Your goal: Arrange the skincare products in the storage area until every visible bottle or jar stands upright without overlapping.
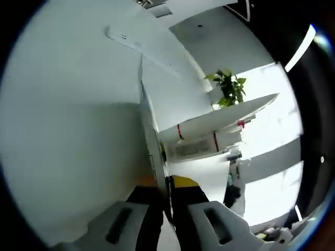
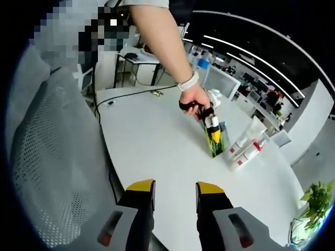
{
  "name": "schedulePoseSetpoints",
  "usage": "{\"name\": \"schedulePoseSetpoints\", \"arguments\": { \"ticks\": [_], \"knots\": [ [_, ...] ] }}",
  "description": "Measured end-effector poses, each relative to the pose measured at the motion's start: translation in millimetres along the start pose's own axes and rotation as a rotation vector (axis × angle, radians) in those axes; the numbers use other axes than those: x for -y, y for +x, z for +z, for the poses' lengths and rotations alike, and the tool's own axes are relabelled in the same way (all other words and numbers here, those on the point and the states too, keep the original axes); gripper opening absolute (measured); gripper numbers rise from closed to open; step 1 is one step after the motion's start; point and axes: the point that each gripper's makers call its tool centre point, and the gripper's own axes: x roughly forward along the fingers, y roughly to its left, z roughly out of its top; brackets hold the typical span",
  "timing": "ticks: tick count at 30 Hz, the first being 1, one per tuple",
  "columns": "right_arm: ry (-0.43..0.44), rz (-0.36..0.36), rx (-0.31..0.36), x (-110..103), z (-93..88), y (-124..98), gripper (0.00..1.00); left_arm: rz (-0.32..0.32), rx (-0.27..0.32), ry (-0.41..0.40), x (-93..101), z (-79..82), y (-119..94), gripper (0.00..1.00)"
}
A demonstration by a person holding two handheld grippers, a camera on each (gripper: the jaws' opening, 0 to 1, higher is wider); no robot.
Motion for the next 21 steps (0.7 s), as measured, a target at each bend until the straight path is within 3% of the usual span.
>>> {"name": "schedulePoseSetpoints", "arguments": {
  "ticks": [5, 7, 16, 21],
  "knots": [
    [-0.012, 0.007, -0.002, -2, 0.6, 0, 0.25, -0.016, 0.018, -0.002, 4.1, 6.8, -1, 0.11],
    [-0.020, 0.013, -0.001, -4, 1.3, 1, 0.25, 0.031, 0.008, 0.030, -3.9, 8.0, -3, 0.12],
    [-0.034, 0.022, -0.006, -6, 1.4, 2, 0.24, 0.127, -0.041, 0.089, -23.0, 0.3, -16, 0.13],
    [-0.034, 0.023, -0.006, -6, 1.6, 1, 0.24, 0.227, -0.142, 0.297, -33.2, -2.3, -22, 0.18]
  ]
}}
